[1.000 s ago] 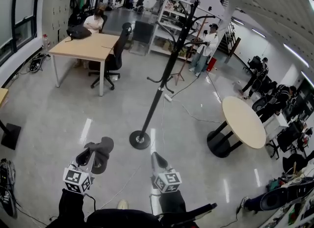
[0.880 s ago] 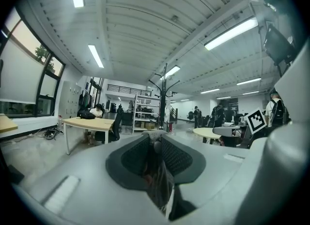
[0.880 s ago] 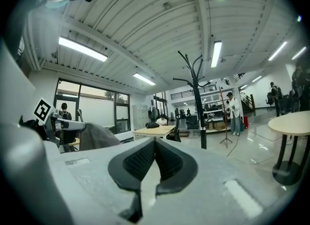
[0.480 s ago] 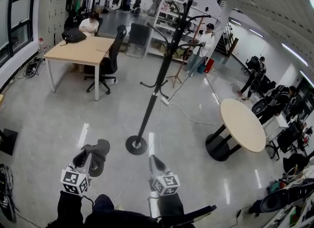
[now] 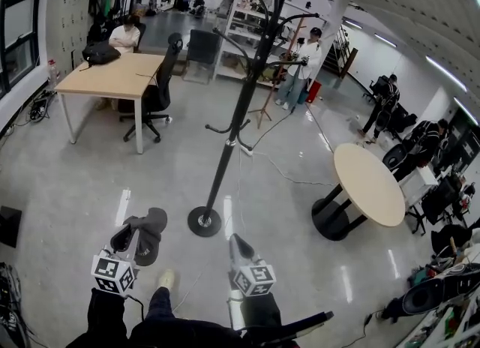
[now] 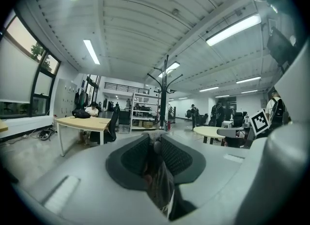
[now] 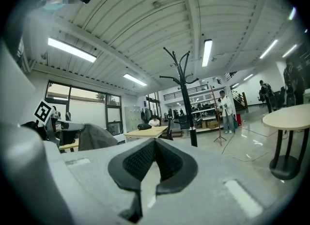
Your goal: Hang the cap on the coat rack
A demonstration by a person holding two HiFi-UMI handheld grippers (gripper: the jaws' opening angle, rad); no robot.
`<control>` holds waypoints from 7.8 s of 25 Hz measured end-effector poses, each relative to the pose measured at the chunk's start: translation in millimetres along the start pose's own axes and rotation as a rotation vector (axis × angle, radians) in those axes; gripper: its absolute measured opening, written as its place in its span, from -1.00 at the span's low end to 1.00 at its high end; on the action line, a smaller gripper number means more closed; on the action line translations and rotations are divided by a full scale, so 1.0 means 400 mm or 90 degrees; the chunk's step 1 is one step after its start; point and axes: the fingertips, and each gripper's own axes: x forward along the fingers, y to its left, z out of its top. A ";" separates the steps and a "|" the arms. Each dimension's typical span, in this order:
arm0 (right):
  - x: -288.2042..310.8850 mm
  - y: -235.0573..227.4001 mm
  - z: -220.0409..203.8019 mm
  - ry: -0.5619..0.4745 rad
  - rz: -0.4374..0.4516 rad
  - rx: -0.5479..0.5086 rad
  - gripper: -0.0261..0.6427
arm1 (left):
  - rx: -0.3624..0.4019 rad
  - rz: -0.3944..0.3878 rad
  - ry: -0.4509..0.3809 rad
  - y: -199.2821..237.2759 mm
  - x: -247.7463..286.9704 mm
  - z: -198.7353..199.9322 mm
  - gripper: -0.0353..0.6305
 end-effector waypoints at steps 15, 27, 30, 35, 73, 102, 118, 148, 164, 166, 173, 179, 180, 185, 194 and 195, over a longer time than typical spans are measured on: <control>0.210 -0.117 0.034 0.013 -0.060 0.004 -0.92 | -0.007 -0.058 0.013 0.107 0.307 0.048 -0.66; 0.353 -0.190 0.077 0.004 -0.124 0.000 -0.92 | 0.002 -0.121 0.006 0.182 0.526 0.113 -0.66; 0.377 -0.201 0.085 0.001 -0.144 0.001 -0.92 | 0.005 -0.139 0.005 0.199 0.570 0.126 -0.66; 0.389 -0.216 0.089 -0.004 -0.182 0.006 -0.92 | 0.007 -0.177 0.008 0.202 0.625 0.128 -0.66; 0.502 -0.484 0.121 -0.025 -0.278 0.028 -0.92 | 0.022 -0.250 -0.049 0.146 1.022 0.272 -0.65; 0.517 -0.566 0.066 0.008 -0.313 0.052 -0.92 | 0.003 -0.267 0.040 0.131 1.181 0.124 -0.66; 0.515 -0.565 0.045 0.018 -0.323 0.067 -0.92 | -0.008 -0.271 0.096 0.135 1.180 0.038 -0.66; 0.509 -0.566 0.018 0.023 -0.317 0.082 -0.92 | 0.011 -0.267 0.182 0.122 1.181 -0.134 -0.65; 0.477 -0.610 0.012 0.023 -0.332 0.088 -0.92 | 0.016 -0.275 0.202 0.077 1.217 -0.171 -0.65; 0.468 -0.617 0.008 0.025 -0.336 0.091 -0.92 | 0.016 -0.278 0.203 0.066 1.224 -0.173 -0.65; 0.456 -0.638 -0.002 0.032 -0.346 0.095 -0.92 | 0.006 -0.289 0.205 0.043 1.239 -0.182 -0.65; 0.453 -0.646 -0.007 0.031 -0.346 0.101 -0.92 | -0.009 -0.294 0.205 0.039 1.240 -0.180 -0.64; 0.455 -0.645 -0.008 0.031 -0.344 0.102 -0.92 | -0.008 -0.290 0.205 0.041 1.241 -0.180 -0.64; 0.462 -0.638 -0.008 0.030 -0.336 0.104 -0.92 | -0.005 -0.273 0.197 0.055 1.237 -0.178 -0.55; 0.464 -0.624 0.004 0.022 -0.331 0.096 -0.91 | -0.009 -0.267 0.143 0.069 1.225 -0.131 -0.19; 0.464 -0.621 0.006 0.020 -0.329 0.097 -0.92 | -0.005 -0.267 0.140 0.067 1.221 -0.127 -0.14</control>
